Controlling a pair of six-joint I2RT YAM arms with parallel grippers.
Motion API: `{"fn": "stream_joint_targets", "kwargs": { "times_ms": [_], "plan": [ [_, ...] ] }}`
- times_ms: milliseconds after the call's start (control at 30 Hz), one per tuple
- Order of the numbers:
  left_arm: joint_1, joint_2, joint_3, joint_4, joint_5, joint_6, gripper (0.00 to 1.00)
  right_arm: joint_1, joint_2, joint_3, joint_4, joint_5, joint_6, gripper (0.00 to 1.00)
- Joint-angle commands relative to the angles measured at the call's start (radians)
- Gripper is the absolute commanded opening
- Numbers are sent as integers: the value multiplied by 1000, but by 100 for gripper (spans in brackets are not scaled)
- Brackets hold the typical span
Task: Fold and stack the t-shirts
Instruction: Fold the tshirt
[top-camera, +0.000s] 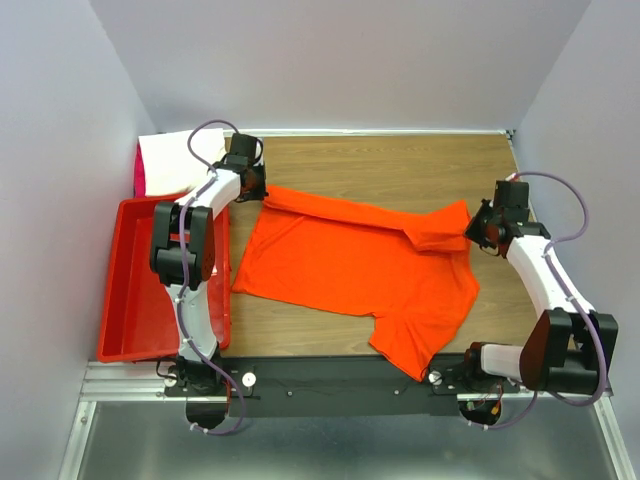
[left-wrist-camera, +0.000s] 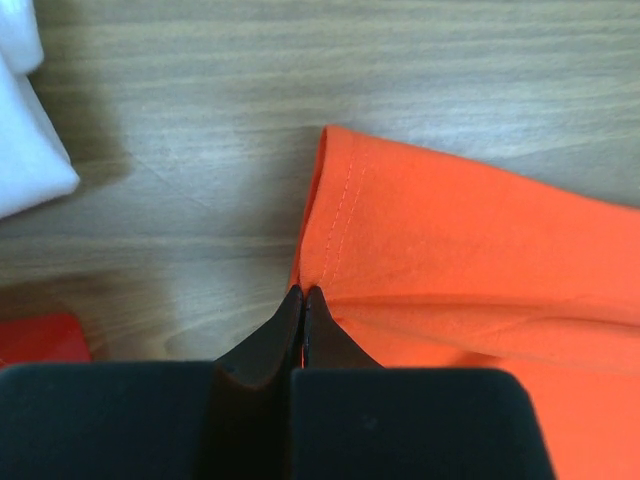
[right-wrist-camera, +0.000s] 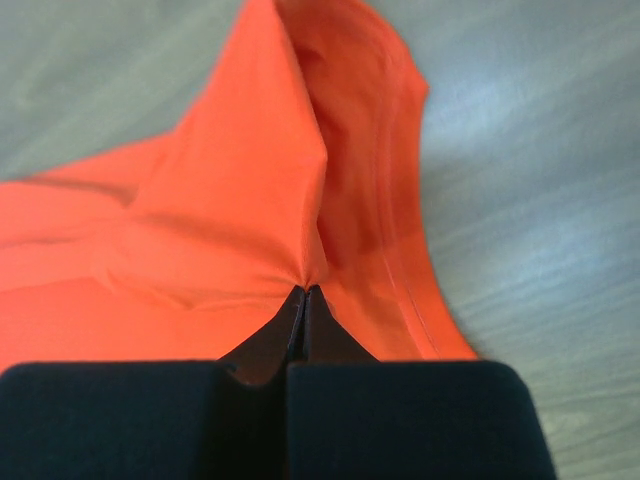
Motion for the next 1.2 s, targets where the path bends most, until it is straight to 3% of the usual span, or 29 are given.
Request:
{"fn": "stream_joint_targets", "kwargs": {
  "times_ms": [0,533,600,700,767,833,867,1033,1167],
  "plan": [
    [9,-15,-30,-1,6,-3,0,-5,14,-54,-38,41,21,1],
    [-5,32,-82,45,0,-34,0,-3,173,-77,21,60,70,5],
    [-5,35,-85,44,-3,-41,0,-3,168,-79,21,61,67,8],
    [-5,32,-91,34,-26,-58,0,-3,150,-61,21,66,70,29],
    [-5,16,-88,25,-30,-66,4,-5,136,-33,19,57,71,46],
    [-5,-4,-86,18,-89,-75,9,-5,131,21,21,58,70,53],
    [-6,-27,-82,16,-100,-78,16,-3,140,39,21,67,67,56],
    [-13,-106,-80,14,-161,-90,46,-35,215,149,79,81,58,58],
    [-23,-161,-74,8,-178,-84,49,-100,309,208,120,-11,71,56]
  ]
}}
